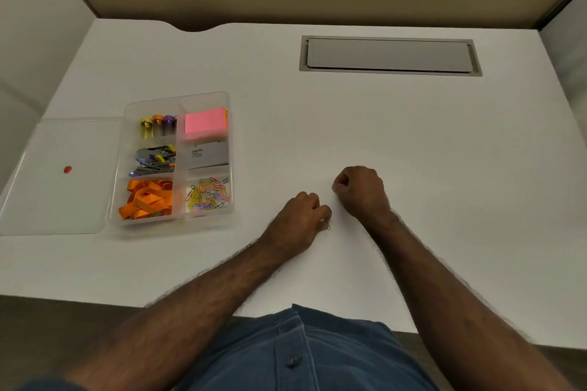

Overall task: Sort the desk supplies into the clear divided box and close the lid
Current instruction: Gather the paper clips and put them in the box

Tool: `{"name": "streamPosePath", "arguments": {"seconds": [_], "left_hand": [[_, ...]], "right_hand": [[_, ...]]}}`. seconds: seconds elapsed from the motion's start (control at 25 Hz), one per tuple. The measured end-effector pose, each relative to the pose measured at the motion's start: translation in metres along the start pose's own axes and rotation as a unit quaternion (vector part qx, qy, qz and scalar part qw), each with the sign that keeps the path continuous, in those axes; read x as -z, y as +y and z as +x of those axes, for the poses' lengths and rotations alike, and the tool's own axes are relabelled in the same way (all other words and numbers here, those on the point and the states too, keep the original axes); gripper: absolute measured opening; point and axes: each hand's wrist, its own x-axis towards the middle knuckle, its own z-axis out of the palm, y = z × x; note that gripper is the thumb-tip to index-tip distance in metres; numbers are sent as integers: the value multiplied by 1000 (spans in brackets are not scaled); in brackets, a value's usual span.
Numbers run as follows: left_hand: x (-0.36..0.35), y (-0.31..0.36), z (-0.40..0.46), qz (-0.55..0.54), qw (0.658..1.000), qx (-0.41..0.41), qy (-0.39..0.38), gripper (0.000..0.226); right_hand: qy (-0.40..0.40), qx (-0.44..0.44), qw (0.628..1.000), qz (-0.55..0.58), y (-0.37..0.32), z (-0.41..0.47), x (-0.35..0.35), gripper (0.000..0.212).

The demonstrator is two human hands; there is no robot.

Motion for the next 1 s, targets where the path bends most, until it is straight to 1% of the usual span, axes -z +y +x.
{"name": "streamPosePath", "arguments": {"seconds": [0.12,0.32,0.4,0.44,0.52,0.56,0.64,0.72,0.88,1.0], "left_hand": [[1,-7,0,13,1000,15,-8,12],[-9,-8,-5,101,991,27,-79,26],[-6,-5,-8,106,989,37,-93,27],[-2,-4,-11,92,991,41,-88,25],[7,-5,-21,35,997,57,-47,22],[13,-6,-27,-11,997,69,-20,21],[27,-13,-42,-106,989,96,30,17],[45,-29,-61,-155,978,118,77,15],[77,-77,-90,-145,969,133,151,12],[97,-119,-105,-132,963,159,175,7]], "right_hand": [[-14,10,1000,1,4,-11,-7,10],[-36,-12,999,27,11,-29,-11,9],[-38,-14,998,40,11,-32,-12,8],[-38,-8,998,50,9,-32,-12,8],[-38,1,996,76,-1,-36,-14,6],[-37,6,995,88,-8,-39,-15,5],[-36,19,993,110,-24,-43,-18,5],[-43,40,989,139,-49,-48,-23,4],[-46,65,977,200,-113,-57,-40,4],[-43,81,977,193,-163,-60,-58,4]]}}
